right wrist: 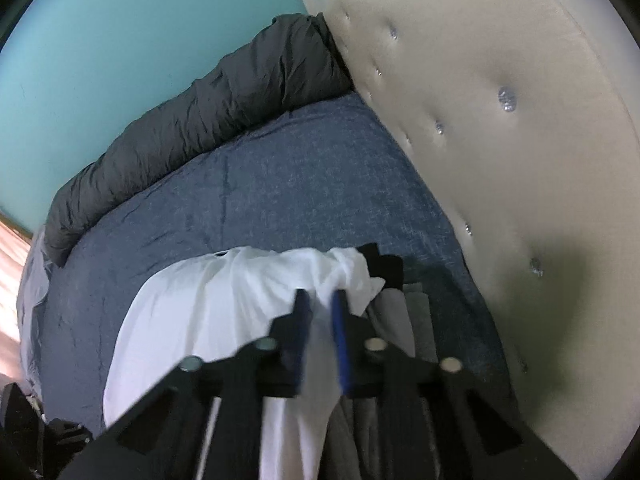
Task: Fold clothes
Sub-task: 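Lower the polo bundle with both tools onto the grey clothes stack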
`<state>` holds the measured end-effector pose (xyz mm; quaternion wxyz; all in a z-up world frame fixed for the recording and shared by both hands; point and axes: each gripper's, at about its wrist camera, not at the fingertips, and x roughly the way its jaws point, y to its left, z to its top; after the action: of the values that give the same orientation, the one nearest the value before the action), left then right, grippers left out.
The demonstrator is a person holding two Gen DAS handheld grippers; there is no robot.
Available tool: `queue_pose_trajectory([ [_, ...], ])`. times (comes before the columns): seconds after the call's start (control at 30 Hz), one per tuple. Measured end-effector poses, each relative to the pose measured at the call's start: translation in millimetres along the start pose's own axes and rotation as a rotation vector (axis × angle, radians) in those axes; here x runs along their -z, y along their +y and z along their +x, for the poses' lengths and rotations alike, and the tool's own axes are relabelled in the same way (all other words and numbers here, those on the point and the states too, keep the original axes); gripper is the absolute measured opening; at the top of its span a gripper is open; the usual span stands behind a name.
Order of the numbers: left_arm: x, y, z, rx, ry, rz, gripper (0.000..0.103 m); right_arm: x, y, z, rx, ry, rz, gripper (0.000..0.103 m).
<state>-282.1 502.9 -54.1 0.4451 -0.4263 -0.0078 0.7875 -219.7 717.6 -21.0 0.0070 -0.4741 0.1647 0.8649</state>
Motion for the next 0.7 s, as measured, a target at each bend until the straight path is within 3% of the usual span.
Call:
queue_pose_trajectory([
  [0.17, 2, 1, 1, 0.007, -0.001, -0.007, 0.009, 0, -18, -11, 0.032, -0.059, 0.067, 0.003],
  [0.43, 4, -1, 2, 0.010, 0.002, -0.002, 0.009, 9, -45, -10, 0.017, -0.068, 0.185, 0.003],
  [0.7, 3, 2, -2, -0.001, 0.005, -0.002, 0.009, 16, -35, -42, 0.002, -0.109, 0.169, 0.014],
])
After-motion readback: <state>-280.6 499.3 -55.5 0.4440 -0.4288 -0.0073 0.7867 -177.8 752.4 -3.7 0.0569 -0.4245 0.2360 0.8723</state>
